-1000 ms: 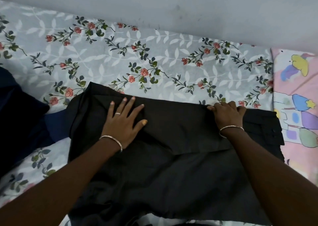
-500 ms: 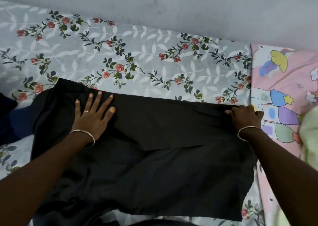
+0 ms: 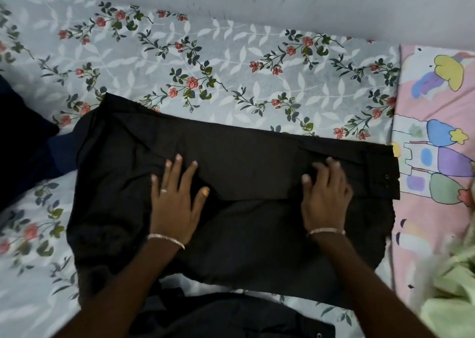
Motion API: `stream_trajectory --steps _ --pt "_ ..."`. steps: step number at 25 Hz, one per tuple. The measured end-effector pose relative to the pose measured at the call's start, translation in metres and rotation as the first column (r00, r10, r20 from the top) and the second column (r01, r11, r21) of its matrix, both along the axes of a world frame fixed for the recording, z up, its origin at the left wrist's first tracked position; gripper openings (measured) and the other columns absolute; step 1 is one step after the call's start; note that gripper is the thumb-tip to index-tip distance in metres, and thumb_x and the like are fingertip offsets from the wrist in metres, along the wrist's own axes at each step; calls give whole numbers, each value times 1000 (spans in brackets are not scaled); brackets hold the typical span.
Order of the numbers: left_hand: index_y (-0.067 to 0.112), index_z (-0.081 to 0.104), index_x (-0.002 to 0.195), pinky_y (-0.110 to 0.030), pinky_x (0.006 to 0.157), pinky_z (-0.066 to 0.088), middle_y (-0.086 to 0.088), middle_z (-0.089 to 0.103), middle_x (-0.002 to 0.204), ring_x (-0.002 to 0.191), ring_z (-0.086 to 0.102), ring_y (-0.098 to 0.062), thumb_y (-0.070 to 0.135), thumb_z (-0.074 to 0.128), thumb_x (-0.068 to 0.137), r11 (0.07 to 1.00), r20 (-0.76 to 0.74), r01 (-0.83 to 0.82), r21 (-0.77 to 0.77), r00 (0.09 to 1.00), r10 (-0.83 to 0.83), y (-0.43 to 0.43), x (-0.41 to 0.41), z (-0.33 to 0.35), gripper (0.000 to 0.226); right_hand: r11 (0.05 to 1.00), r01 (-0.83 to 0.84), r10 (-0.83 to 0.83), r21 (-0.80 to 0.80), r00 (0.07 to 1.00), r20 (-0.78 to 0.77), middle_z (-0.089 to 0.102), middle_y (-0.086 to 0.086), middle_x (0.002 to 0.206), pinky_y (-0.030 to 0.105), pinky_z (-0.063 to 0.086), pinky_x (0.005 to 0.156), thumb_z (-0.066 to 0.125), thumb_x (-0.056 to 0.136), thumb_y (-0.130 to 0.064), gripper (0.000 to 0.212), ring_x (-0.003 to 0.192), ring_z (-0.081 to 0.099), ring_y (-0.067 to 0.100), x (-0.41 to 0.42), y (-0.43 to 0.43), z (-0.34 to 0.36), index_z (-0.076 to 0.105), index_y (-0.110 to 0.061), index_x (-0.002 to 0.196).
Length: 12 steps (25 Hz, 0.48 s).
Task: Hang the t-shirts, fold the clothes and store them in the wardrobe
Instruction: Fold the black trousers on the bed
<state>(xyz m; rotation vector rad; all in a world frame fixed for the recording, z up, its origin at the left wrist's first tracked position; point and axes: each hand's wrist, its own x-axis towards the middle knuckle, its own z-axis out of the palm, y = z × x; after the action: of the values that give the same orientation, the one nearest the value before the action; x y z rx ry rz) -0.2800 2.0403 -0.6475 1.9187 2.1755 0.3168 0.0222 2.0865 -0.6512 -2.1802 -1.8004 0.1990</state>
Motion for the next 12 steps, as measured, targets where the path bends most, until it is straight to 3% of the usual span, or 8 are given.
stream_trajectory --steps 3,5,9,12 --pt "32 28 154 -55 121 14 0 15 166 153 12 -22 59 28 98 993 -14 -7 -121 1000 5 -54 15 -11 63 983 -148 140 -107 987 -79 33 5 160 50 27 116 35 101 -45 49 151 23 24 -40 -63 -8 46 -22 144" --pt "33 24 155 -55 121 14 1 12 166 153 9 -20 60 25 98 983 -65 -15 -181 998 3 -77 13 -17 63 969 -166 166 -183 986 -14 22 -1 165 50 17 121 28 102 -51 57 154 13 19 -38 -90 -19 33 -29 154" --pt "32 21 157 -55 120 19 0 13 166 153 13 -21 57 25 98 971 -144 62 -230 985 -97 -97 6 -19 64 971 -23 50 -236 993 111 11 -3 168 50 9 123 23 100 -57 64 155 6 19 -13 -109 -28 14 -34 159" --pt "30 24 156 -56 117 26 -2 17 165 151 20 -24 57 28 97 963 -132 111 -245 980 -146 -105 3 -14 65 978 74 -66 -193 997 47 23 4 165 51 13 120 32 99 -49 62 153 17 23 -7 -122 -20 30 -25 156"
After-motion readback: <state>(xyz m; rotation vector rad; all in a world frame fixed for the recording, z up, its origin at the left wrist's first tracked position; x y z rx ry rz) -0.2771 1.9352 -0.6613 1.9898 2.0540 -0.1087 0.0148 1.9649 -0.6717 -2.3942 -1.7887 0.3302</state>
